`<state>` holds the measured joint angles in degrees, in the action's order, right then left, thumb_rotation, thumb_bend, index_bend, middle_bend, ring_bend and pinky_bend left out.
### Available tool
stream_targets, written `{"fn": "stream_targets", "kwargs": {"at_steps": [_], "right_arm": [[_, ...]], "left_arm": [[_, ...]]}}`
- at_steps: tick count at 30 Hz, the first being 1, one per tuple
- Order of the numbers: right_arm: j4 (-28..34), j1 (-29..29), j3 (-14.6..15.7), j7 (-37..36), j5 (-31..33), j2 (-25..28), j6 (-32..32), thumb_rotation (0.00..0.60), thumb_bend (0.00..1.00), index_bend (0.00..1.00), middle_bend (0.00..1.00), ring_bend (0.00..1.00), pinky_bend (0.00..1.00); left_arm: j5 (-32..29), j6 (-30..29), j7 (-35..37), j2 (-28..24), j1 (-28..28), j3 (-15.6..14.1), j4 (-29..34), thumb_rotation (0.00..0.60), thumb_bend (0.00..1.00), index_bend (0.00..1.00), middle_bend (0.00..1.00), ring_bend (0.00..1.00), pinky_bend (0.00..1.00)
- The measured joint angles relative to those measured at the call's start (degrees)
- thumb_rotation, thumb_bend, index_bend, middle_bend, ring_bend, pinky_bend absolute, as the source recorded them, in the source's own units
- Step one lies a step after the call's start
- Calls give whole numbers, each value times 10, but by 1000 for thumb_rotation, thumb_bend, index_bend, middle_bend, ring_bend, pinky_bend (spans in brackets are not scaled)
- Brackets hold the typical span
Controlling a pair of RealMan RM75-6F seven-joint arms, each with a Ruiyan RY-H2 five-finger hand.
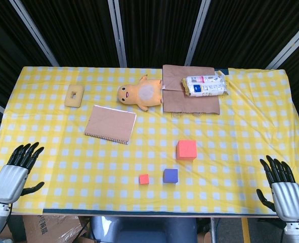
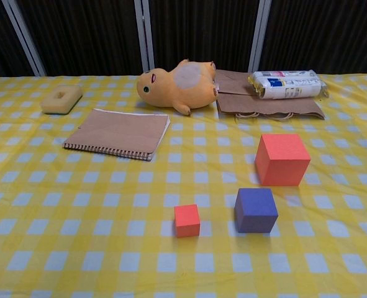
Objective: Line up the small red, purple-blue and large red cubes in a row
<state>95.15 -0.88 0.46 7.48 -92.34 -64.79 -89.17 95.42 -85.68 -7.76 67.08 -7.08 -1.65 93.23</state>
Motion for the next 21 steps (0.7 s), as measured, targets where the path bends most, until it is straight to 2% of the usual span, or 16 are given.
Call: {"fn": "stream_targets", "kwargs": {"at_steps": [11, 13, 15, 16, 18, 21], "right_arm": [[7, 0, 2, -4, -1, 3, 4, 600, 385, 0, 0, 0, 71], [11, 2, 3, -4, -3, 6, 7, 600, 384, 0, 25, 50, 158], [20, 5, 4, -4, -8, 11, 11, 600, 383, 0, 164, 228, 385], [24, 7, 5, -4, -10, 13, 13, 600, 383, 0, 235, 306, 464], [35, 15, 5, -6, -16, 20, 22, 600, 384, 0, 487, 565, 670], [50, 33, 6, -17, -26, 34, 49, 600, 383, 0, 772, 838, 862]], "left_arm": [[-1, 1, 0, 1, 0, 0, 0, 600, 0, 0, 0, 0, 0], [-2, 2, 1, 1, -1, 0, 1, 600, 0, 0, 0, 0, 0], [-2, 3, 1, 1, -2, 0, 1, 600, 0, 0, 0, 0, 0], [-1, 4, 1, 1, -2, 0, 1, 600, 0, 0, 0, 0, 0], [2, 4, 0, 1, -3, -1, 1, 600, 0, 0, 0, 0, 0], [4, 8, 1, 1, -5, -2, 2, 600, 0, 0, 0, 0, 0]]}}
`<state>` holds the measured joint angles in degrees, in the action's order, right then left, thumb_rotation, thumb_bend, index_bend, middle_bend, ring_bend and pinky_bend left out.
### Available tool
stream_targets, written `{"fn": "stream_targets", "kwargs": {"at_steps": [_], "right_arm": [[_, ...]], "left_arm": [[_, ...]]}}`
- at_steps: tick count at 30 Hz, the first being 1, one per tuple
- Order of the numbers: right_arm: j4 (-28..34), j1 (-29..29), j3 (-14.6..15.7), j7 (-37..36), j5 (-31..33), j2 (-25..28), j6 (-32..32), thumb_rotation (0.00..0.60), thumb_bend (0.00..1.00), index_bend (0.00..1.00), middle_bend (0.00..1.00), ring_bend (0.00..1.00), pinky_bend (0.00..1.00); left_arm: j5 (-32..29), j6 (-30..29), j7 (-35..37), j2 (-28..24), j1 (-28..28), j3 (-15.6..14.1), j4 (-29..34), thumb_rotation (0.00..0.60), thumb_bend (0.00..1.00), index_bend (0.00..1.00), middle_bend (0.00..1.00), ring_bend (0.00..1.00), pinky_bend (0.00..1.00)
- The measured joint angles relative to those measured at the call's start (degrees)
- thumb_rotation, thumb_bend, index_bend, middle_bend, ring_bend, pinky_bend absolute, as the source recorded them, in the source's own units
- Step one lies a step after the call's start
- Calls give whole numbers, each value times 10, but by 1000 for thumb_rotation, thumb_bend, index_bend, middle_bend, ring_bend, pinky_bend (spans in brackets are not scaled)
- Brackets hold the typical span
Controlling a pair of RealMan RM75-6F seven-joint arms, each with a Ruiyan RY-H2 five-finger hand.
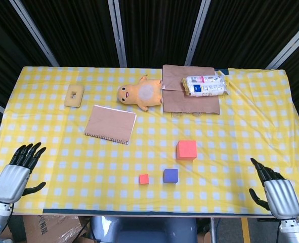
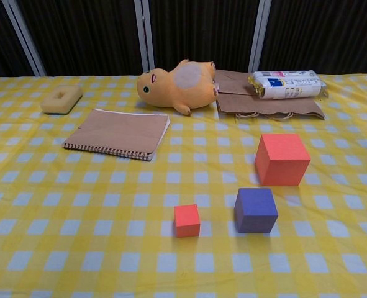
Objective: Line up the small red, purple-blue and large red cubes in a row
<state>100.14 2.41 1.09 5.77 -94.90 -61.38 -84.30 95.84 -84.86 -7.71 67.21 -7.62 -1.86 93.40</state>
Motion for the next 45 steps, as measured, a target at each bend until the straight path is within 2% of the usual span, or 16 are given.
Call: {"fn": "stream_targets", "kwargs": {"at_steps": [3, 6, 13, 20, 29, 37, 45], "right_arm": [[18, 33, 2, -22, -11, 24, 53, 600, 384, 0, 910, 966, 964], [45, 68, 3, -31, -15, 44, 110, 600, 384, 0, 985, 1000, 1000], [107, 116, -1, 26, 13, 43, 195, 600, 384, 0, 1000, 1000, 1000], [145, 151, -12, 123, 94, -9, 259, 600, 384, 0, 1000, 1000, 1000], [148, 194, -32, 241, 246, -107, 283, 600, 384, 0, 1000, 1000, 1000], [137, 221, -37, 278, 303, -162, 276, 600, 384, 10, 1000, 1000, 1000], [122, 245, -44, 308, 350, -207, 259, 600, 384, 96, 1000, 1000, 1000]], "left_arm": [[1, 7, 0, -1, -3, -1, 4, 600, 0, 0, 0, 0, 0], [1, 10, 0, -1, -5, -3, 6, 600, 0, 0, 0, 0, 0], [3, 12, 4, -3, -7, -4, 7, 600, 0, 0, 0, 0, 0], [8, 14, 13, -7, -9, -8, 5, 600, 0, 0, 0, 0, 0], [7, 19, 25, -12, -12, -10, 5, 600, 0, 0, 0, 0, 0], [3, 26, 35, -17, -14, -11, 7, 600, 0, 0, 0, 0, 0], [1, 30, 41, -20, -17, -13, 8, 600, 0, 0, 0, 0, 0]]}}
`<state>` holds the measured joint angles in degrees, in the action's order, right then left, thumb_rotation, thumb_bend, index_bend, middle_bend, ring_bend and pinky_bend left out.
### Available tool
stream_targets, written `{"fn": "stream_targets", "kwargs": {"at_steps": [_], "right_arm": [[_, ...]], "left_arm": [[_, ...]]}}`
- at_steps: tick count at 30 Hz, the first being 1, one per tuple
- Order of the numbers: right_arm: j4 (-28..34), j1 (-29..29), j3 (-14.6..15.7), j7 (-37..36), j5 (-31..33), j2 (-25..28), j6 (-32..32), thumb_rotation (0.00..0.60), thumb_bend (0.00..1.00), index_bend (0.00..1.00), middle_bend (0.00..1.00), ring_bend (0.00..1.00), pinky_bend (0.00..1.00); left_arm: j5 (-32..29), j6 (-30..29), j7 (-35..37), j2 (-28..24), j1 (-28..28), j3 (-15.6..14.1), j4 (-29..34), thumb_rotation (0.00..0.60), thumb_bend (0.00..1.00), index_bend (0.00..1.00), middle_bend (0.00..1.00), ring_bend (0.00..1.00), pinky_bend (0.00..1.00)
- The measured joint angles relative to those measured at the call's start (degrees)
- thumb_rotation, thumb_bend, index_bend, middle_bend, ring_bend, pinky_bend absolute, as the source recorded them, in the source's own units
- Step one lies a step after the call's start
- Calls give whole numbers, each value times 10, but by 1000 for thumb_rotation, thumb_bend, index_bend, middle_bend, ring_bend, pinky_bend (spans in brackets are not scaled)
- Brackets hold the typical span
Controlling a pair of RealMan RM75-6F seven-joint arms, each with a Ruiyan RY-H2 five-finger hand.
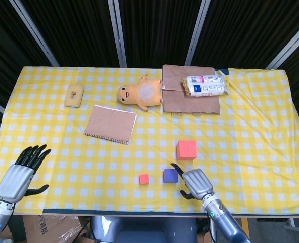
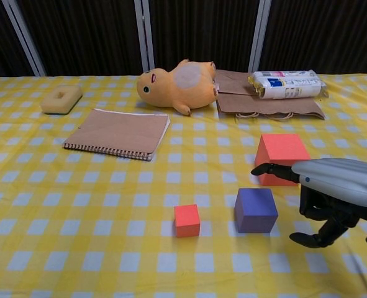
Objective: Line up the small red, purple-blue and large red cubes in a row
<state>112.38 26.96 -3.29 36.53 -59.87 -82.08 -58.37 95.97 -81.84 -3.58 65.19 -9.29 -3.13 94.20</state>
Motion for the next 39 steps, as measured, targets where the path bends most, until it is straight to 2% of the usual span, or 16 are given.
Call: {"fn": "stream_targets", "kwargs": {"at_steps": [10, 18, 25, 34, 39], "right_arm": [[-25, 18, -1, 9, 28, -40, -17, 600, 384, 241, 1000, 1000, 1000], [-40, 24, 4, 5, 26, -68, -35, 600, 450, 465, 1000, 1000, 1000], [-28, 29, 2, 4, 19, -68, -47, 600, 451, 491, 1000, 1000, 1000], [-7, 56, -33, 28, 55, -65, -59, 600, 451, 491, 1000, 1000, 1000], [-25, 90, -63, 53, 93, -89, -59, 600, 451, 490, 1000, 1000, 1000]], "left_arm": [[-4, 5, 10, -3, -3, 0, 0, 600, 0, 0, 0, 0, 0], [-5, 6, 11, -3, -3, -1, 1, 600, 0, 0, 0, 0, 0], [-5, 6, 13, -4, -3, -1, 2, 600, 0, 0, 0, 0, 0], [-10, 11, 11, -6, -4, -2, 7, 600, 0, 0, 0, 0, 0], [-12, 15, 13, -8, -6, -2, 10, 600, 0, 0, 0, 0, 0]]}}
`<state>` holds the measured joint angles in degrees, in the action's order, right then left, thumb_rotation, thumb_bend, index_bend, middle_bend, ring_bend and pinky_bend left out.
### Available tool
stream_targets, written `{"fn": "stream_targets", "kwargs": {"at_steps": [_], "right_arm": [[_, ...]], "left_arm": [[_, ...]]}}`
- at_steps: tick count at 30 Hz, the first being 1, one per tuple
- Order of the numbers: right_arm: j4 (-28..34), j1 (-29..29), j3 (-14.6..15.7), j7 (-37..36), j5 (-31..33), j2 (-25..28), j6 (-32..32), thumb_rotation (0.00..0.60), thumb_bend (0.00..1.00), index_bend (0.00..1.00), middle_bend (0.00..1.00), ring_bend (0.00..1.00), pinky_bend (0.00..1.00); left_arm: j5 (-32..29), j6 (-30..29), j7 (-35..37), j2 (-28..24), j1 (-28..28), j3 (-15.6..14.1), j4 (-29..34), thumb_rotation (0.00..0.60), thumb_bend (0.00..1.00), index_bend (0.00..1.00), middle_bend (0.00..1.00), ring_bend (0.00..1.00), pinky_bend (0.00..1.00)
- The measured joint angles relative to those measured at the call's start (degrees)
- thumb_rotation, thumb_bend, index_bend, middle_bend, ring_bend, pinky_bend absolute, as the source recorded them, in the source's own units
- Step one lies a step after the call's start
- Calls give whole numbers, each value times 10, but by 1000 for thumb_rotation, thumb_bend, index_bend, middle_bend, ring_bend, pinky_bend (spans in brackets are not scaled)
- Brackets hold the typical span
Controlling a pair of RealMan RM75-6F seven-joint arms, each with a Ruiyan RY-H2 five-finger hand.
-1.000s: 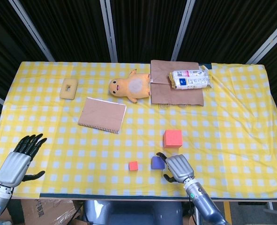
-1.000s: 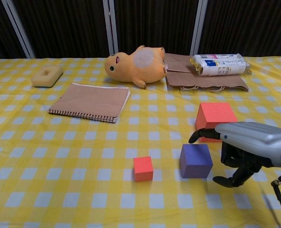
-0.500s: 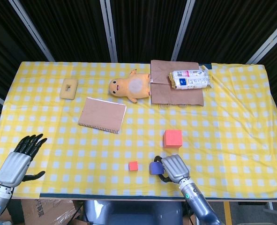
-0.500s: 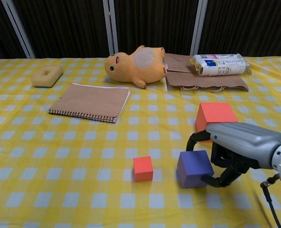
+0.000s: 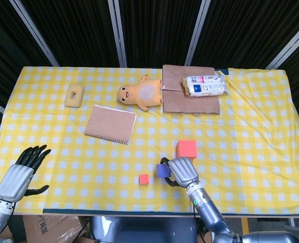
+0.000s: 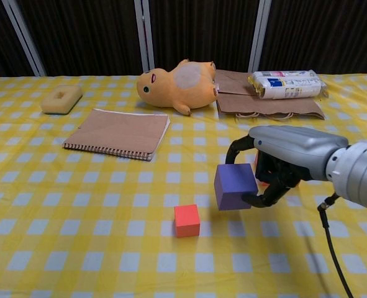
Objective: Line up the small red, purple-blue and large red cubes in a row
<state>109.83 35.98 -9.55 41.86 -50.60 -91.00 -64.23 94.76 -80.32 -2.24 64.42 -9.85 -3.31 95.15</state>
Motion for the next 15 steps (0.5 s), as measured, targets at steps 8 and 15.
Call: {"fn": "stream_targets", "kwargs": {"at_steps": [8, 15], "right_arm": [[-58, 46, -36, 18, 56, -41, 10, 600, 451, 490, 1000, 1000, 1000], [-106, 83, -53, 30, 95, -65, 17, 600, 451, 490, 1000, 1000, 1000]], "left_arm": [[-9, 9, 15, -5, -3, 1, 3, 600, 0, 0, 0, 0, 0], [-13, 17, 19, -9, -6, 0, 8, 600, 0, 0, 0, 0, 0]]}}
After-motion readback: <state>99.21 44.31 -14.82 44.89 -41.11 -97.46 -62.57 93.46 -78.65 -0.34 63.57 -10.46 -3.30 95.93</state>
